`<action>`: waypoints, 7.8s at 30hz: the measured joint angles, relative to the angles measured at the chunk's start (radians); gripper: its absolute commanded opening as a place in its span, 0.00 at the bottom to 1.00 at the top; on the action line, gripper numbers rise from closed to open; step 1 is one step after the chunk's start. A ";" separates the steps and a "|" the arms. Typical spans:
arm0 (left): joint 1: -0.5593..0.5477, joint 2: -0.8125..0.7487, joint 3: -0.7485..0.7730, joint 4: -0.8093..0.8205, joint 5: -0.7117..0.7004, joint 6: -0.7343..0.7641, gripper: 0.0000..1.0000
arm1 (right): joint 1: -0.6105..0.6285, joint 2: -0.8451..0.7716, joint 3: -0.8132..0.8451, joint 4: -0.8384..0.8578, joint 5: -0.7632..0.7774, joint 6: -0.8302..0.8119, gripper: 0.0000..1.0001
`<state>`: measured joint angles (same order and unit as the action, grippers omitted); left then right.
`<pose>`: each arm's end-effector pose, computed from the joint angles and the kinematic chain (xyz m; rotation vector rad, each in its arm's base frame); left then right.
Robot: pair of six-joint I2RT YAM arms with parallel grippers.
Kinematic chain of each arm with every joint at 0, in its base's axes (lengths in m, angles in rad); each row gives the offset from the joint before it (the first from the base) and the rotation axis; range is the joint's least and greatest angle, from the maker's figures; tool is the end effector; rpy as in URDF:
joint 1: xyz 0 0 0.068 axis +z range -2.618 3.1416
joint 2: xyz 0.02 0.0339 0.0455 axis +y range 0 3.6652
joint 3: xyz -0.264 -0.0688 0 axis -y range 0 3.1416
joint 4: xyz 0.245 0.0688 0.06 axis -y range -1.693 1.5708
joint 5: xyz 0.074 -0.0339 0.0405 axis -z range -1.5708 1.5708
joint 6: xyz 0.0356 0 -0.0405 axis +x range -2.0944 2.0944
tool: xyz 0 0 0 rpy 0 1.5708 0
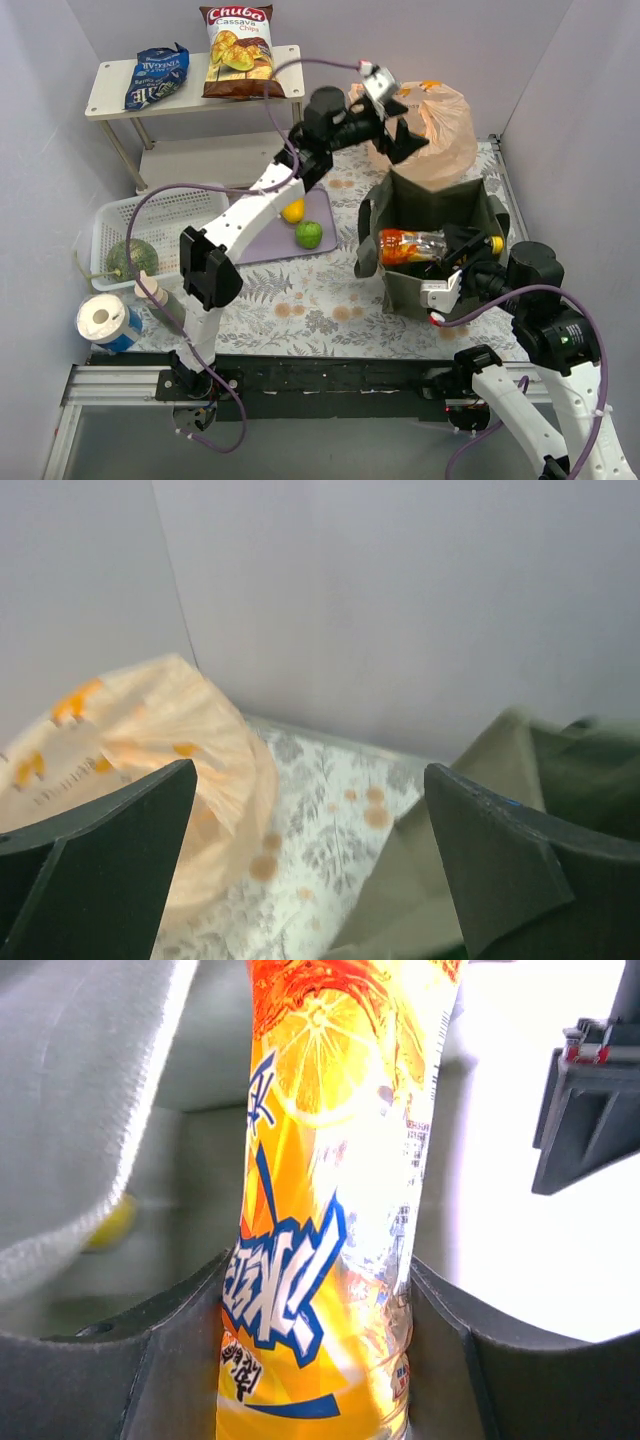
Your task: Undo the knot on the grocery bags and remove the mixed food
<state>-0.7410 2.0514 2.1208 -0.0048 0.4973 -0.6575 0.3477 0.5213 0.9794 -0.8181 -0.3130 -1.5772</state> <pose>0.3481 -0.3415 0.4312 0.5159 1.6316 -1.4551 0.0764 0.0393 0.3691 -1.7099 0.9331 -0.5233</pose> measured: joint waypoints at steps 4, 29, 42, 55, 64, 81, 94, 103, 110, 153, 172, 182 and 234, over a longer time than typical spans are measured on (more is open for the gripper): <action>0.091 -0.014 0.196 -0.050 0.132 -0.102 0.98 | -0.003 0.035 0.000 0.198 -0.006 -0.135 0.01; 0.131 -0.095 0.129 -0.594 0.574 -0.127 0.98 | -0.002 0.339 -0.048 0.777 -0.255 -0.417 0.01; 0.137 0.070 0.219 -0.676 0.786 -0.301 0.86 | 0.000 0.495 -0.012 0.882 -0.336 -0.423 0.01; 0.156 0.054 0.135 -0.621 0.851 -0.334 0.00 | 0.001 0.529 -0.017 0.987 -0.320 -0.409 0.99; 0.174 -0.368 -0.397 -0.441 0.456 -0.093 0.00 | -0.032 0.492 0.046 1.017 0.075 -0.158 0.99; 0.180 -0.637 -1.285 0.579 -0.645 0.150 0.00 | -0.043 0.430 0.003 1.009 0.271 -0.011 0.98; 0.315 -0.354 -1.245 0.963 -0.823 0.114 0.00 | -0.043 0.472 0.098 0.900 0.364 0.000 0.98; 0.446 -0.039 -1.059 1.150 -0.795 0.099 0.00 | -0.036 0.540 0.116 0.829 0.425 -0.015 0.98; 0.461 0.204 -0.823 1.218 -0.755 0.109 0.00 | -0.025 0.544 0.118 0.770 0.482 -0.019 0.98; 0.414 -0.045 -1.059 1.271 -0.683 0.110 0.98 | 0.020 0.494 0.011 0.800 0.592 0.196 0.97; 0.217 -0.624 -1.050 0.256 0.054 -0.094 0.98 | -0.277 0.673 0.569 0.343 0.415 0.503 0.98; 0.222 -0.624 -1.014 0.115 0.113 -0.010 0.98 | -0.495 1.059 1.165 -0.178 -0.063 0.495 0.99; 0.049 -0.365 -0.347 -0.085 0.365 -0.048 0.98 | -0.016 0.788 0.773 0.102 0.115 0.958 0.01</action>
<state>-0.6922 1.6859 1.7741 -0.0902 0.8619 -0.7052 0.3317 1.3090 1.7527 -0.7162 -0.1982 -0.6193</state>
